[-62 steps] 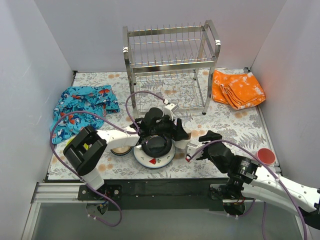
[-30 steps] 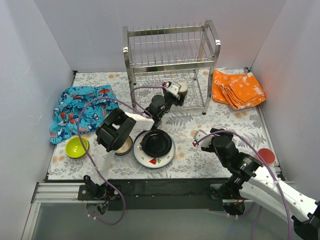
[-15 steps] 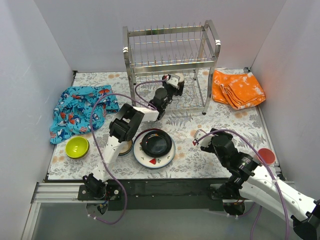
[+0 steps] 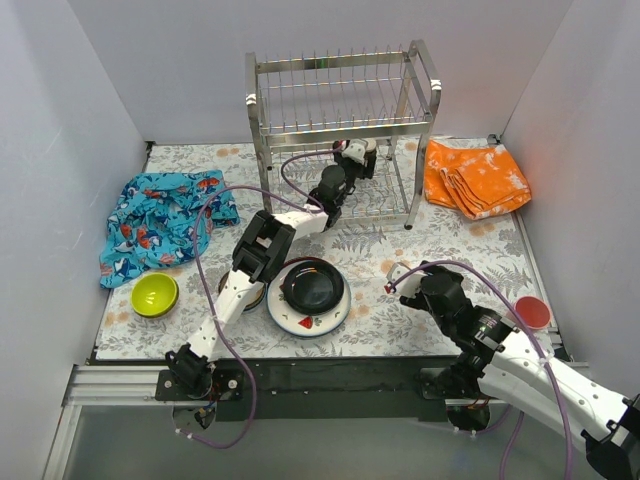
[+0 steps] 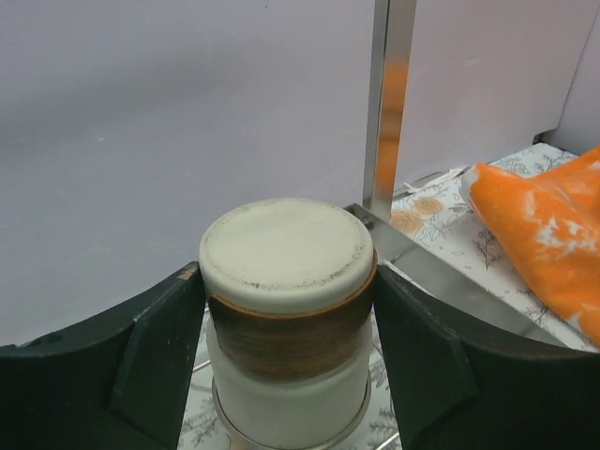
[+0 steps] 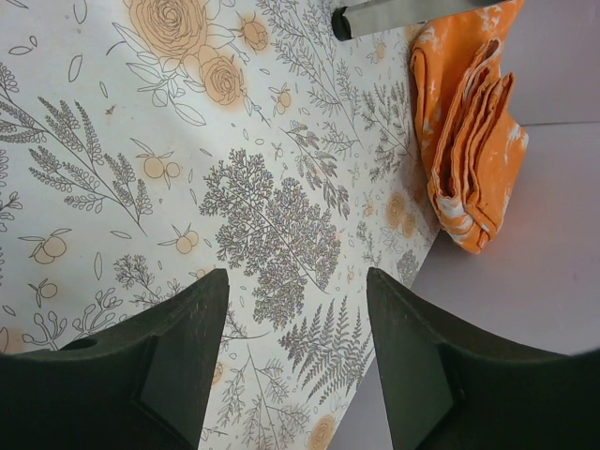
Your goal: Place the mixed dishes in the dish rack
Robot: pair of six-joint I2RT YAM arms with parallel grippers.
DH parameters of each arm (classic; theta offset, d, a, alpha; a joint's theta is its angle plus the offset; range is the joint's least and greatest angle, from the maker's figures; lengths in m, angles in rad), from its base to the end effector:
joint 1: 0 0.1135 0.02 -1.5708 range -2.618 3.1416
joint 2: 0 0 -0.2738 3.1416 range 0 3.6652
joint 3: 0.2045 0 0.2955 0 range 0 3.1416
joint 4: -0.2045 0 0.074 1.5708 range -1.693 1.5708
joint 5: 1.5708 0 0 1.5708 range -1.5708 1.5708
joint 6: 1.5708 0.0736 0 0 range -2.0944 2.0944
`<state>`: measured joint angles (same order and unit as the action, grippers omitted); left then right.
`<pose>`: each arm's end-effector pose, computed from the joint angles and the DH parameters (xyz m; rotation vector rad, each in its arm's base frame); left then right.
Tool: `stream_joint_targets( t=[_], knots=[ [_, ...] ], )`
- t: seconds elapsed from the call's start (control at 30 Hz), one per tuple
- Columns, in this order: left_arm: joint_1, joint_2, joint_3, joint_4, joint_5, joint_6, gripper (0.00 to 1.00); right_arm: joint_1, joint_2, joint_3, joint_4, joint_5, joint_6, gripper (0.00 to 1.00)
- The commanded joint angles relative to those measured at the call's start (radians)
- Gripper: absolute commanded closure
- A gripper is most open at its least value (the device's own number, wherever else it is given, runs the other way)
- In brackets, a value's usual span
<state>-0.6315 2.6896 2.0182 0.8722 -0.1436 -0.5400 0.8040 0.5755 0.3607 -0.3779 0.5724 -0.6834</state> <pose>0.5503 -0.3894 0.1294 -0.0601 1.4272 -0.8776 0.1664 0.1153 0.1836 -1.1685 1.7514 -0.5443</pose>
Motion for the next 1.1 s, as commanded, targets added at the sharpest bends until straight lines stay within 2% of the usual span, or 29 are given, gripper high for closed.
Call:
stream_joint_targets(
  t=[0.0, 0.07, 0.1, 0.23, 0.5, 0.73, 0.9, 1.07],
  knots=[
    [0.01, 0.042, 0.12, -0.088, -0.017, 0.0, 0.63, -0.008, -0.016, -0.011, 0.054, 0.003, 0.018, 0.32],
    [0.01, 0.044, 0.122, -0.081, -0.022, 0.005, 0.56, -0.009, -0.019, -0.014, 0.059, 0.004, 0.015, 0.32],
    [0.01, 0.036, 0.114, -0.075, -0.027, 0.015, 0.44, -0.009, -0.022, -0.016, 0.06, 0.006, 0.015, 0.32],
    [-0.005, -0.014, 0.016, -0.023, -0.076, 0.101, 0.2, -0.011, -0.032, -0.017, 0.065, 0.009, 0.004, 0.32],
    [-0.022, -0.18, -0.226, 0.034, -0.169, 0.129, 0.11, -0.011, -0.049, -0.028, 0.094, 0.006, -0.027, 0.31],
    [-0.051, -0.378, -0.481, 0.05, -0.091, 0.109, 0.06, -0.012, -0.06, -0.034, 0.112, 0.011, -0.047, 0.31],
    [-0.099, -0.51, -0.677, 0.045, -0.086, 0.094, 0.03, -0.015, -0.066, -0.025, 0.097, 0.017, -0.056, 0.31],
    [-0.128, -0.692, -0.802, -0.056, -0.033, 0.032, 0.03, -0.026, -0.063, 0.033, -0.002, 0.026, -0.018, 0.31]
  ],
)
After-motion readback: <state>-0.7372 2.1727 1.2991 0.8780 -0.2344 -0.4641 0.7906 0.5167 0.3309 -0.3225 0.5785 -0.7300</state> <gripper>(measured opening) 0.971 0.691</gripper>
